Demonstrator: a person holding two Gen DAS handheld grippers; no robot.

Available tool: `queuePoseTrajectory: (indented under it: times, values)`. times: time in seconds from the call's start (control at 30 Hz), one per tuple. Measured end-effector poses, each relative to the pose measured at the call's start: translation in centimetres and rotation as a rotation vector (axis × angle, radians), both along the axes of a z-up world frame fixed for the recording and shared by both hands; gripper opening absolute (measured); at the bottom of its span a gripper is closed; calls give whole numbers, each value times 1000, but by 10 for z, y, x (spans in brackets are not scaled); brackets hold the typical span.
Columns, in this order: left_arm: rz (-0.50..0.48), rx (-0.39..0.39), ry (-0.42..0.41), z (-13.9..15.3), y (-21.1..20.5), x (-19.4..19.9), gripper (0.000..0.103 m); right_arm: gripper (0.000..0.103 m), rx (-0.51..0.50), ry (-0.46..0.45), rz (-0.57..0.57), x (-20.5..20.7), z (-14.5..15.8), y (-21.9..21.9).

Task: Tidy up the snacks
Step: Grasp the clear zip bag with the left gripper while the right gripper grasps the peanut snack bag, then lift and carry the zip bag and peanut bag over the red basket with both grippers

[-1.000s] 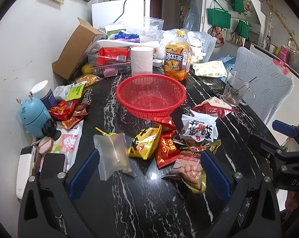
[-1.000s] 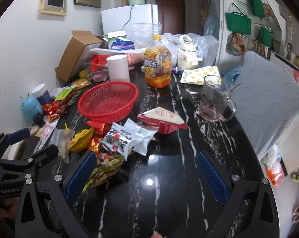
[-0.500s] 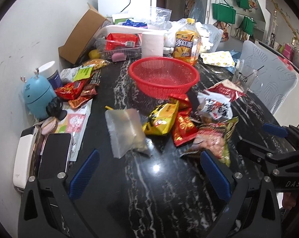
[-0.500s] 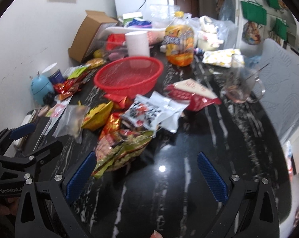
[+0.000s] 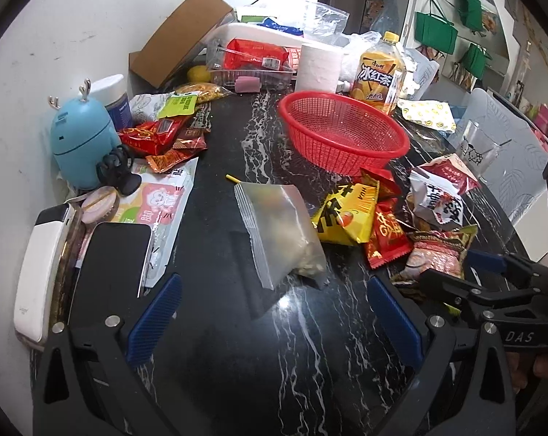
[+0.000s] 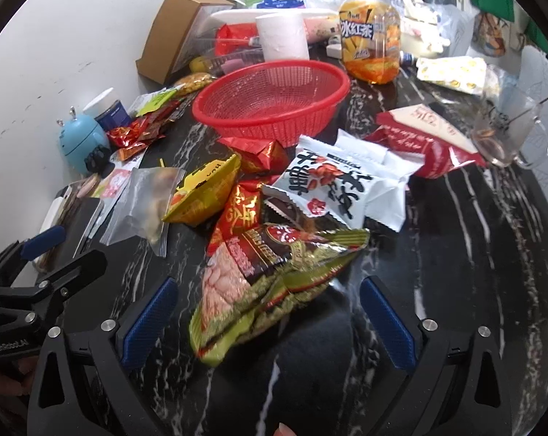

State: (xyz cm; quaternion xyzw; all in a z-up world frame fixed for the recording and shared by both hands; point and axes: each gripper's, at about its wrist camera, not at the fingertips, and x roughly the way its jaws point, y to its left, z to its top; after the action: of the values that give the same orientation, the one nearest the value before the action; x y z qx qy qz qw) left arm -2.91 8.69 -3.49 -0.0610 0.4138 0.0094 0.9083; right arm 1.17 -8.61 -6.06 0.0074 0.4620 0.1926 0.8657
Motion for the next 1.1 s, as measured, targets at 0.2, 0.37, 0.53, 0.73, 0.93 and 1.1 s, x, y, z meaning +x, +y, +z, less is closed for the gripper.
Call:
queuePoseTrajectory:
  times: [0.2,0.37,0.53,0.73,0.93,1.1]
  values:
    - [-30,-29,28,-12,1,23,103,73,26,69,29,10,-12,4]
    - [-46,-54,41,-20,1,39,99,59,39,72,66,7,-12,2]
    - [-74,-53,52,-27,-1,52,81,53,23,55,94,1,-12,0]
    - [-99,-45,74,-36,-5,60,48,52,32,59,100,-1,-12,-4]
    - [-116,-62,53,-31,-5,49,42,51,31,51,104,-6,-12,-5]
    - [-131,-67,59,-26,-10,31,42,50,33,40,97,-12,-11,-11]
